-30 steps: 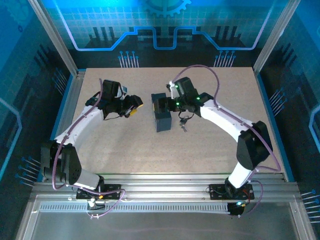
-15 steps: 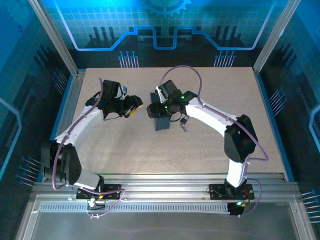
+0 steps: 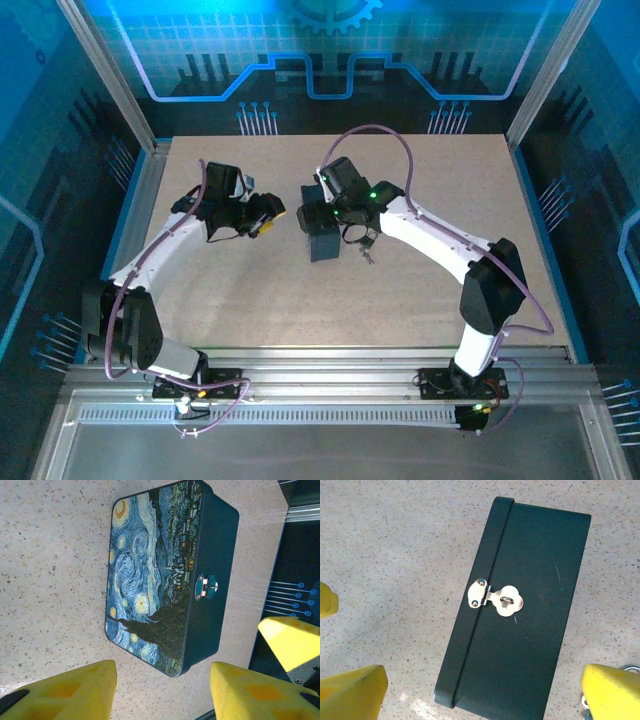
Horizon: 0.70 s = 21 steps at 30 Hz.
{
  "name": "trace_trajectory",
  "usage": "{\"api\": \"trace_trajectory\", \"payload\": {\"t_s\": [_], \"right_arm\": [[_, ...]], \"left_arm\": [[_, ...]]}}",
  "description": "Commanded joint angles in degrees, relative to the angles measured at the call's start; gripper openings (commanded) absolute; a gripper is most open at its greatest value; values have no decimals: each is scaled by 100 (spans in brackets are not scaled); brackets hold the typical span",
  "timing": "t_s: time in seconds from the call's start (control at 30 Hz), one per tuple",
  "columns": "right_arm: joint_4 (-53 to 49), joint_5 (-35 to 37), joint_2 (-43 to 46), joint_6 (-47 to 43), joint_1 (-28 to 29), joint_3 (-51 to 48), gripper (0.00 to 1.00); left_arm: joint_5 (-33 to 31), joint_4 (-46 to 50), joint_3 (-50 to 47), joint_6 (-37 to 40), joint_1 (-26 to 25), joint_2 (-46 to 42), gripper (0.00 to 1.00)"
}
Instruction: Unlock a padlock with a key
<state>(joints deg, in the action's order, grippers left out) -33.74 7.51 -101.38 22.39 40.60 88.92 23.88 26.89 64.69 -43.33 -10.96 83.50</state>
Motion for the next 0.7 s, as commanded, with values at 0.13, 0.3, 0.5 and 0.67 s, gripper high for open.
{"api": "trace_trajectory", "payload": {"t_s": [0.13, 0.3, 0.5, 0.67], "right_arm": [[-287, 50, -467, 78, 73, 37, 100], [-310, -9, -805, 146, 75, 128, 100], [5, -428, -865, 391, 32, -31, 86], [1114, -1762, -610, 1040, -245, -638, 82]], "left_arm": [[79, 82, -112, 101, 86, -191, 53], [76, 88, -167, 123, 118, -244, 53], [70, 110, -204, 153, 136, -284, 53], [-138, 360, -130, 390, 138, -358, 53]]}}
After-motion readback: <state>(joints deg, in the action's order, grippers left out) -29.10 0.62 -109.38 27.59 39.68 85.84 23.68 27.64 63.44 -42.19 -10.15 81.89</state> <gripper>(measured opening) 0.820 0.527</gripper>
